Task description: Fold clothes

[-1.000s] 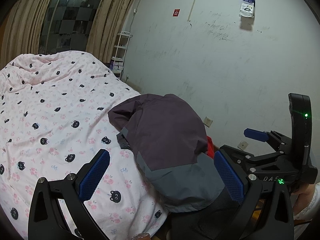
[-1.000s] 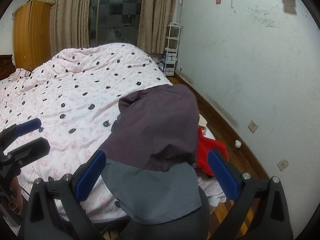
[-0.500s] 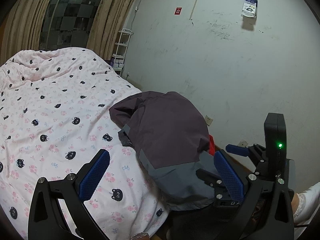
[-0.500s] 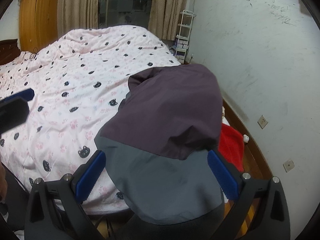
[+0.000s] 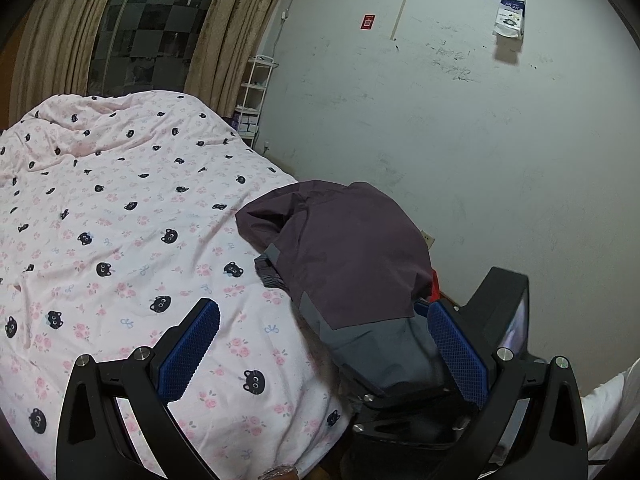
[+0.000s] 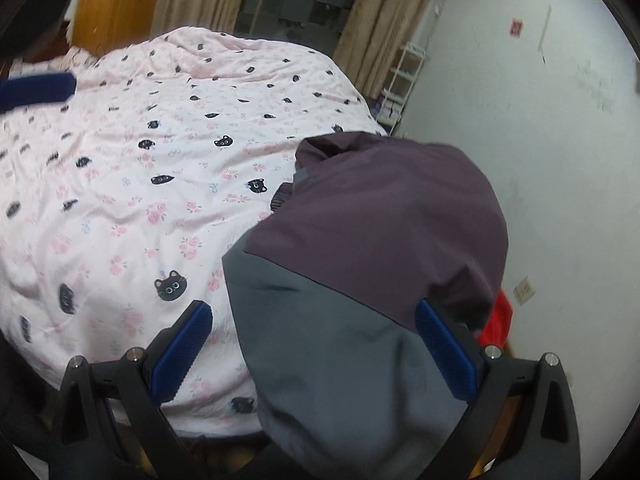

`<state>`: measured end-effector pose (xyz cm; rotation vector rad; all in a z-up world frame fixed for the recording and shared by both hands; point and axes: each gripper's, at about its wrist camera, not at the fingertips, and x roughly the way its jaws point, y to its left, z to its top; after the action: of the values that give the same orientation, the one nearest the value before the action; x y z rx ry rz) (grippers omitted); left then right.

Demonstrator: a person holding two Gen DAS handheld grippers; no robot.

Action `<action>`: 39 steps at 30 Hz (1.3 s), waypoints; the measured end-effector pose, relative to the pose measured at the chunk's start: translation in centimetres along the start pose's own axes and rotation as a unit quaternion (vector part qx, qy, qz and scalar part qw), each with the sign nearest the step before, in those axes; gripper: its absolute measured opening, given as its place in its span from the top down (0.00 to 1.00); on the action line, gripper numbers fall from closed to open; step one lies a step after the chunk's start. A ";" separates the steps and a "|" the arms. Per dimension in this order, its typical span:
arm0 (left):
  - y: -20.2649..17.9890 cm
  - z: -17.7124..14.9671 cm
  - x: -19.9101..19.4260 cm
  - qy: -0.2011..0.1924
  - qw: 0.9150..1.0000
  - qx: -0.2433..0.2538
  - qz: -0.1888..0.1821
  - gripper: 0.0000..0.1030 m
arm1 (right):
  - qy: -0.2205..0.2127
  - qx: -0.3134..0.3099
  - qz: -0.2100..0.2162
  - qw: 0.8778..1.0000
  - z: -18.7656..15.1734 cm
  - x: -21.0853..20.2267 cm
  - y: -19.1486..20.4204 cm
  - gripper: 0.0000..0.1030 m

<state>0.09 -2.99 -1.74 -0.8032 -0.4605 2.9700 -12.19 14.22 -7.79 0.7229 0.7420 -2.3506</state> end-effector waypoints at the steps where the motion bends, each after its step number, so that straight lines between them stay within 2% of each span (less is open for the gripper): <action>1: 0.1 0.0 0.0 0.000 1.000 -0.001 0.000 0.00 | -0.002 -0.010 -0.010 1.000 0.0 0.4 0.4 0.00; 8: 1.0 0.0 0.2 0.002 1.000 -0.009 0.001 0.00 | -0.003 -0.050 -0.052 0.997 0.2 2.7 1.6 0.03; 10: 1.2 0.0 0.4 0.003 1.000 -0.010 0.001 0.00 | 0.003 -0.053 -0.054 0.997 0.3 3.2 1.6 0.20; 11: 1.2 0.0 0.4 0.004 1.000 -0.010 0.001 0.00 | 0.009 -0.054 -0.054 0.997 0.3 3.4 1.5 0.31; 14: 1.4 0.0 0.6 0.006 1.000 -0.011 0.000 0.00 | 0.020 -0.050 -0.050 0.997 0.4 3.8 1.0 0.44; 18: 1.5 -0.1 0.9 0.010 1.000 -0.012 -0.001 0.00 | 0.030 -0.039 -0.041 0.998 0.7 4.1 0.2 0.77; 20: 1.7 -0.3 1.1 0.014 1.000 -0.013 0.000 0.00 | 0.032 -0.030 -0.031 0.999 1.0 4.0 -0.4 0.83; 29: 3.5 -1.0 0.9 0.018 0.999 -0.028 0.013 0.00 | 0.016 0.021 0.076 0.997 4.5 2.2 -2.6 0.89; 34: 5.2 -1.4 -0.3 0.009 0.999 -0.043 0.030 0.00 | 0.010 0.045 0.139 0.989 7.6 2.1 -2.0 0.89; 39: 7.1 -2.0 -2.3 -0.002 0.997 -0.057 0.056 0.00 | 0.005 0.056 0.210 0.976 10.8 2.2 0.7 0.89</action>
<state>3.37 -9.43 -4.31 -0.8619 -0.6107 3.0716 -16.75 6.08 -1.83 0.8490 0.4106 -2.0120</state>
